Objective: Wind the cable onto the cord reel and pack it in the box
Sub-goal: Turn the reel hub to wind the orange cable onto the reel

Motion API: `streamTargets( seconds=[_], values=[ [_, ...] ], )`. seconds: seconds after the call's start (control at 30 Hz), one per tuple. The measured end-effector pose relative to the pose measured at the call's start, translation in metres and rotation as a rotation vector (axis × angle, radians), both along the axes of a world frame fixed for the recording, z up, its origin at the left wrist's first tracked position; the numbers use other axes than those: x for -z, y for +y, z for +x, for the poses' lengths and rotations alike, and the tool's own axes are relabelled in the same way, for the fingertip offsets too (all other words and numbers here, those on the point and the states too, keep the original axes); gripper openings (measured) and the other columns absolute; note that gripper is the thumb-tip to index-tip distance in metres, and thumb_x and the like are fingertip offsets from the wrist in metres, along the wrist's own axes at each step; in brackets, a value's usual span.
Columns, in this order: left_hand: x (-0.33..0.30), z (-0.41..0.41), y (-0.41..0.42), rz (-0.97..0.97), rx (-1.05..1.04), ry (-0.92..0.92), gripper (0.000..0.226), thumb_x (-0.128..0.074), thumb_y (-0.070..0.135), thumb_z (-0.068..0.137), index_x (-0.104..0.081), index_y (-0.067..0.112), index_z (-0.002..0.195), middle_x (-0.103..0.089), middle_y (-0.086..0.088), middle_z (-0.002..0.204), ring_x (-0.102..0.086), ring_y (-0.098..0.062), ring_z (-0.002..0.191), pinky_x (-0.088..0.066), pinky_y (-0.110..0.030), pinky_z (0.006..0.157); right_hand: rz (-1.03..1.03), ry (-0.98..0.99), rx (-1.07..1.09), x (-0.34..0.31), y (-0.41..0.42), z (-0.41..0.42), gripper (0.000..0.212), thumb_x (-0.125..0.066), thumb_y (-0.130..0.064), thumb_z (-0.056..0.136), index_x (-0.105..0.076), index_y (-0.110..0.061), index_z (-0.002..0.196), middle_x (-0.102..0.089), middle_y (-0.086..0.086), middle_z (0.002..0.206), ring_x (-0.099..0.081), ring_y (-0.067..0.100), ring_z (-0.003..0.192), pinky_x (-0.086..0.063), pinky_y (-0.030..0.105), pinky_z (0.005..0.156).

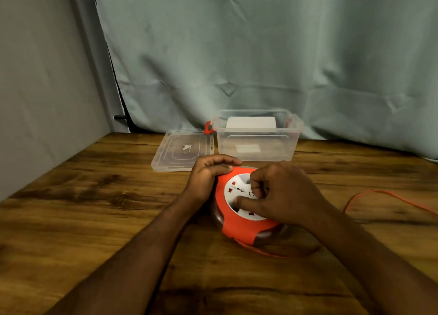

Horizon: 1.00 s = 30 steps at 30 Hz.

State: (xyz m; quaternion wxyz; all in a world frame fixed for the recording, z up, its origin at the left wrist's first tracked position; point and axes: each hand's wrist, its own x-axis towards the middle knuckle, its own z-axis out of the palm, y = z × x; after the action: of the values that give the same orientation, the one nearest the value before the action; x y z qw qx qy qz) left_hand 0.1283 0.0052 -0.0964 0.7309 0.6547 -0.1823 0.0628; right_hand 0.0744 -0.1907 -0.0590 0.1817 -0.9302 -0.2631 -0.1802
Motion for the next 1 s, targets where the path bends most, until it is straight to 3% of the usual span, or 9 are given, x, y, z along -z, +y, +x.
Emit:
streamTargets(
  seconds=[0.1,0.2,0.27,0.43,0.57,0.67,0.77,0.9,1.0],
  values=[
    [0.0,0.0,-0.001,0.005,0.009,0.016,0.026,-0.052,-0.011,0.086,-0.072,-0.006,0.102,-0.075,-0.016,0.098,-0.072,-0.026,0.083,-0.06,-0.032,0.073,0.006,0.032,-0.047,-0.001,0.001,-0.002,0.049,-0.073,-0.064,0.073,-0.05,-0.026,0.054,-0.067,-0.013,0.068,-0.072,0.008,0.089,-0.051,0.026,0.065],
    [0.0,0.0,0.001,-0.015,0.018,0.02,0.024,-0.058,-0.001,0.082,-0.074,-0.001,0.099,-0.074,-0.019,0.099,-0.071,-0.031,0.086,-0.059,-0.037,0.075,-0.007,0.006,-0.087,-0.005,-0.002,-0.001,0.029,-0.073,-0.059,0.08,-0.059,-0.034,0.074,-0.058,-0.021,0.064,-0.063,-0.001,0.07,-0.044,0.017,0.059],
    [0.0,0.0,0.002,-0.02,0.012,0.017,0.028,-0.058,0.004,0.077,-0.075,0.002,0.098,-0.074,-0.02,0.098,-0.071,-0.032,0.086,-0.059,-0.038,0.074,0.016,-0.004,-0.149,-0.008,-0.008,0.0,0.022,-0.075,-0.049,0.081,-0.061,-0.037,0.094,-0.062,-0.021,0.065,-0.06,-0.004,0.061,-0.038,0.011,0.057],
    [-0.001,-0.003,0.001,0.003,-0.016,-0.017,0.032,-0.058,0.007,0.076,-0.074,-0.002,0.102,-0.075,-0.015,0.097,-0.072,-0.025,0.084,-0.058,-0.029,0.071,-0.082,0.108,-0.243,-0.024,-0.028,0.003,0.061,-0.076,-0.026,0.072,-0.054,-0.041,0.127,-0.065,-0.028,0.108,-0.059,-0.016,0.081,-0.044,0.011,0.054],
    [-0.001,-0.005,0.002,0.012,-0.011,-0.03,0.031,-0.057,0.005,0.078,-0.073,-0.004,0.104,-0.075,-0.015,0.097,-0.073,-0.024,0.084,-0.058,-0.028,0.072,-0.073,0.216,-0.258,-0.025,-0.031,0.004,0.075,-0.08,-0.02,0.076,-0.048,-0.037,0.141,-0.066,-0.022,0.127,-0.053,-0.028,0.08,-0.043,0.003,0.057],
    [0.0,-0.004,0.002,0.025,-0.018,-0.041,0.029,-0.057,0.003,0.082,-0.073,-0.004,0.105,-0.075,-0.018,0.103,-0.073,-0.027,0.088,-0.059,-0.03,0.074,-0.038,0.203,-0.26,-0.026,-0.031,0.004,0.082,-0.083,-0.028,0.071,-0.038,-0.049,0.137,-0.065,-0.03,0.123,-0.064,-0.013,0.091,-0.054,0.014,0.061],
    [-0.001,-0.003,0.002,0.015,-0.016,-0.038,0.029,-0.058,-0.001,0.083,-0.071,-0.009,0.107,-0.073,-0.023,0.107,-0.072,-0.028,0.089,-0.06,-0.029,0.076,-0.002,0.229,-0.248,-0.026,-0.031,0.002,0.085,-0.085,-0.036,0.068,-0.033,-0.05,0.132,-0.066,-0.029,0.121,-0.07,0.005,0.099,-0.063,0.029,0.067],
    [-0.001,-0.003,0.001,0.013,-0.039,-0.033,0.026,-0.054,-0.01,0.085,-0.071,-0.011,0.106,-0.073,-0.021,0.103,-0.071,-0.025,0.087,-0.058,-0.027,0.074,-0.039,0.184,-0.214,-0.029,-0.029,-0.002,0.084,-0.088,-0.051,0.063,-0.032,-0.049,0.126,-0.067,-0.022,0.108,-0.06,-0.014,0.087,-0.051,0.014,0.061],
    [-0.001,-0.001,0.0,0.011,-0.067,-0.019,0.026,-0.053,-0.011,0.085,-0.071,-0.01,0.105,-0.073,-0.023,0.102,-0.071,-0.024,0.086,-0.057,-0.026,0.074,-0.068,0.128,-0.173,-0.026,-0.027,-0.005,0.077,-0.087,-0.06,0.061,-0.036,-0.045,0.118,-0.066,-0.02,0.096,-0.06,-0.01,0.081,-0.045,0.013,0.054]
  ],
)
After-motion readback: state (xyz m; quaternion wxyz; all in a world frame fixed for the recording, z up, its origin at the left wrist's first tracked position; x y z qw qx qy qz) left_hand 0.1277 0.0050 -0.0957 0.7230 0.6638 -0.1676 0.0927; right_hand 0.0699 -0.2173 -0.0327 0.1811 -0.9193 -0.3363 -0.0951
